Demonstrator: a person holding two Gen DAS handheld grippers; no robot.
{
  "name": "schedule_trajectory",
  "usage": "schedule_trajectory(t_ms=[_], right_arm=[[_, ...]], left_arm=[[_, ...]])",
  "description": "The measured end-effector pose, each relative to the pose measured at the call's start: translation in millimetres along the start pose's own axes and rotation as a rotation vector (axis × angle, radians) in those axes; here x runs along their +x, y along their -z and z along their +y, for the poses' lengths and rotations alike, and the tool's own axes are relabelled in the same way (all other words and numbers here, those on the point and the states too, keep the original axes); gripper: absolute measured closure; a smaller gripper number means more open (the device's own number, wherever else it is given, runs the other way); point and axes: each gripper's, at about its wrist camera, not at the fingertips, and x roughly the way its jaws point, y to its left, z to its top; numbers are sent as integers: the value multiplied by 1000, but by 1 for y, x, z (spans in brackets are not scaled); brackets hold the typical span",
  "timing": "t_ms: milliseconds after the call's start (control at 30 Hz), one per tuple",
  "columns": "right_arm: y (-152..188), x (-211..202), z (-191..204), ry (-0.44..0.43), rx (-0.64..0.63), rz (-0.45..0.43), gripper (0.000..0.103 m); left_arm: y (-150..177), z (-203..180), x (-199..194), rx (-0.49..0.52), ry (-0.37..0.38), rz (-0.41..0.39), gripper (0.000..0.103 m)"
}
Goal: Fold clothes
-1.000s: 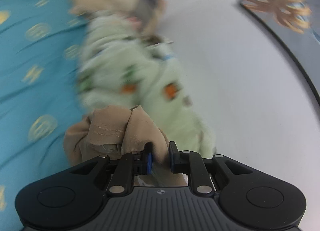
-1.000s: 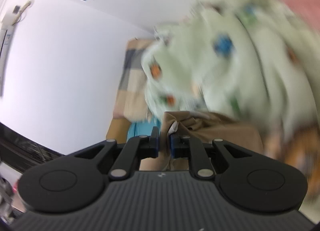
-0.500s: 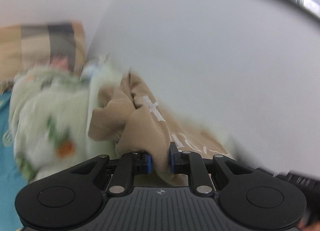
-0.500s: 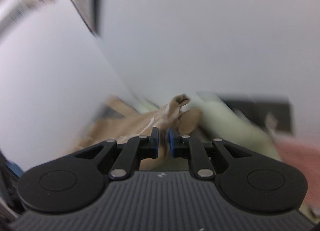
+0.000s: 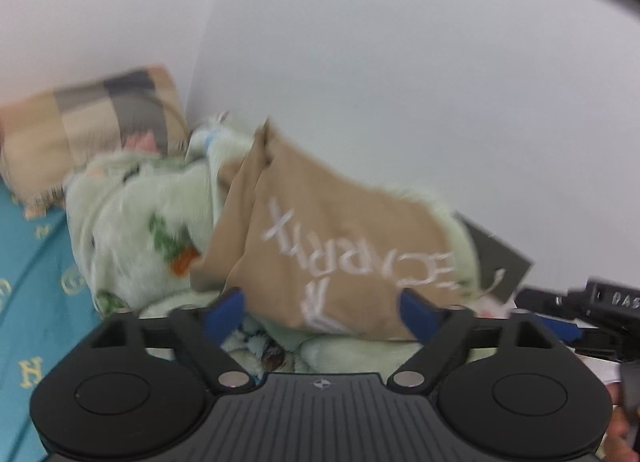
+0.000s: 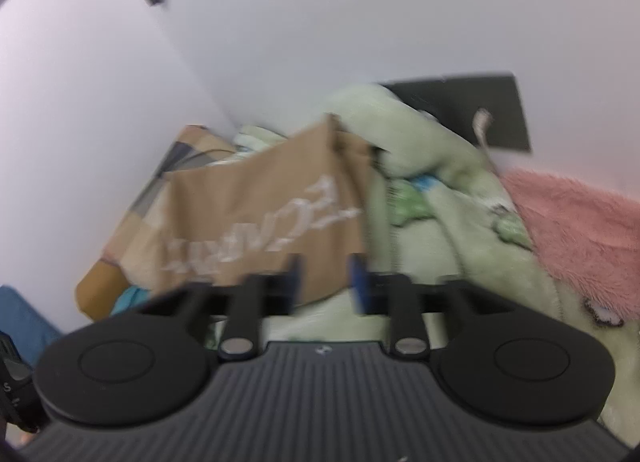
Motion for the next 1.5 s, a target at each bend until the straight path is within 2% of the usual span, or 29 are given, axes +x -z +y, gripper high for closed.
schedule_trajectory(t_ms=[33, 67, 200, 333, 633, 833, 1000, 1200, 1333, 1500], right_arm=[[1, -9, 10, -12, -19, -21, 11], [2, -21, 20, -24, -49, -32, 14], [8, -70, 57, -77, -138, -68, 14], [22, -120, 80, -75, -191, -111, 13], [69, -209, 99, -104, -267, -187, 13], [103, -250, 110, -138, -321, -253, 13], [130, -271, 114, -145, -342, -290, 13], [161, -279, 118, -128, -396, -340, 13], [176, -277, 115, -122, -412, -351, 13], [191, -267, 113, -111, -429, -320, 14]], left_arm=[[-3, -8, -19, 18, -4, -18, 3], [-6, -16, -37, 39, -12, -37, 0], [-14, -38, -107, 92, -36, -98, 0], [-9, -47, -176, 102, -59, -157, 0], [35, -69, -314, 130, -93, -228, 0], [65, -79, -383, 157, -110, -288, 0], [88, -79, -410, 169, -113, -306, 0], [120, -76, -419, 176, -131, -317, 0], [137, -69, -419, 154, -152, -322, 0], [148, -63, -418, 139, -179, -320, 0]])
